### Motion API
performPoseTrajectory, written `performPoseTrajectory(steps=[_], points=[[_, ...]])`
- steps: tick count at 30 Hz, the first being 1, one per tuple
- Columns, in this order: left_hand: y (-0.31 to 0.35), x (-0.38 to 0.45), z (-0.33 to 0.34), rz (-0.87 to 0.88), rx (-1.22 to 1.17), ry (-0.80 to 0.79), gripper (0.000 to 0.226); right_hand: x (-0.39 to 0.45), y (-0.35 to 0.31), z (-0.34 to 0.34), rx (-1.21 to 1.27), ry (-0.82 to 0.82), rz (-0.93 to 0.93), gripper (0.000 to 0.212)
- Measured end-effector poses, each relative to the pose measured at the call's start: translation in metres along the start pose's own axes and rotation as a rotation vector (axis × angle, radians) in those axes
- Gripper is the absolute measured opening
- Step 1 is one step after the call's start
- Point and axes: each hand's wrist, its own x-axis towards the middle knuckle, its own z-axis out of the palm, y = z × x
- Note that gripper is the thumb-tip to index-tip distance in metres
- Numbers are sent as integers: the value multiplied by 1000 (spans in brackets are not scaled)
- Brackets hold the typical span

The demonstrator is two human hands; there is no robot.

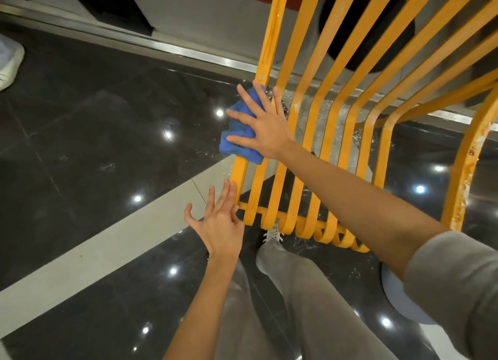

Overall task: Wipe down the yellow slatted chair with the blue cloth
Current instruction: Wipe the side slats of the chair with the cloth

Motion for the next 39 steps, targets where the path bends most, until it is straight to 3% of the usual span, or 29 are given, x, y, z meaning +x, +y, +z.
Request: performPoseTrajectory(steps=[2,4,8,11,14,18,20,26,32,37,39], points=[[1,0,0,-11,-4,-7,57,-1,-16,4,27,-50,55,71],[3,-2,0,-16,-17,2,59,-24,-34,12,34,-91,-19,74],[3,-2,-2,-12,-22,13,59,-42,-12,7,72,-179,-330,54],[0,0,-2,3,-10,-2,56,-13,8,1,71,-113,-190,49],[0,-2,1,7,1,1,57,-7,-14,7,103,-92,-21,46],[1,-6,4,17,23,12,62,-60,-40,13,211,-217,-253,43],[-1,-9,6,32,20,44,57,-65,-30,8,243,-193,-314,43],[-10,-21,14,57,42,129,40,-44,-46,15,241,-50,9,43],[-22,-28,22,-22,-169,238,25,-97,-44,16,252,-139,-301,48],[-17,-23,20,-119,-413,166,28,-51,-52,21,271,28,123,47],[-17,-23,21,-123,-398,146,26,-76,-76,30,333,26,113,44]])
